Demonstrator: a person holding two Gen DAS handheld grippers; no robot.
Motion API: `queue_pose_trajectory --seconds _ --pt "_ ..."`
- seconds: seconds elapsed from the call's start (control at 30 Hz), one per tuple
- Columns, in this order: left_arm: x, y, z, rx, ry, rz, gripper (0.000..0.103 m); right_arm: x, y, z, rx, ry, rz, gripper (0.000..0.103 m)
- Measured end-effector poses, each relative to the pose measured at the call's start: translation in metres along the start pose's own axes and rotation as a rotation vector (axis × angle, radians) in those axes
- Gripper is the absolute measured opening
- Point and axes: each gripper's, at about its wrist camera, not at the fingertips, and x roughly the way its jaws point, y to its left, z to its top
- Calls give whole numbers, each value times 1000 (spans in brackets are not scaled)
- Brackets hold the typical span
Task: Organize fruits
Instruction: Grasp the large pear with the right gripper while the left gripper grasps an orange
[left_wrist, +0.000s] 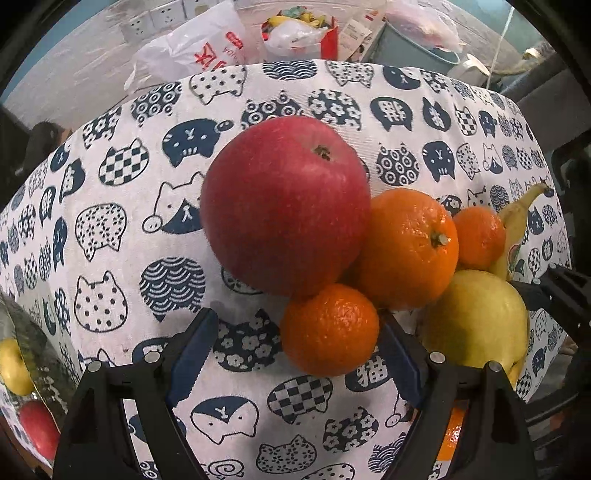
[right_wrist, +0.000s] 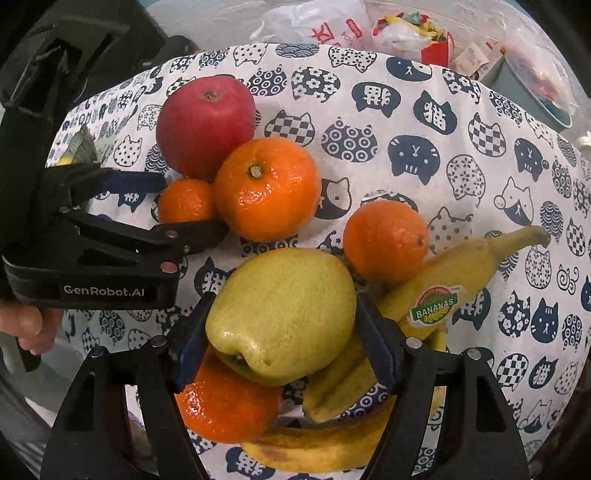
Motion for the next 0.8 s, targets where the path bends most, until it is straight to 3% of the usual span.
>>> queue_pose_trajectory --seconds 0.1,0.17,0.23,0.5,0.8 --pt "-2 -6 0 37 -13 3 71 3 -2 2 2 -2 -1 75" --pt "-3 -9 0 53 -14 -23 55 8 1 3 -5 0 -10 75" --pt "-4 -11 0 57 -8 -44 48 10 2 3 -11 1 -21 75" --pt "-8 -9 -10 83 -20 -25 47 5 6 -4 -39 -18 -50 73" --pt "-46 -2 -31 80 -90 -16 47 -14 18 -1 -60 -66 -59 73"
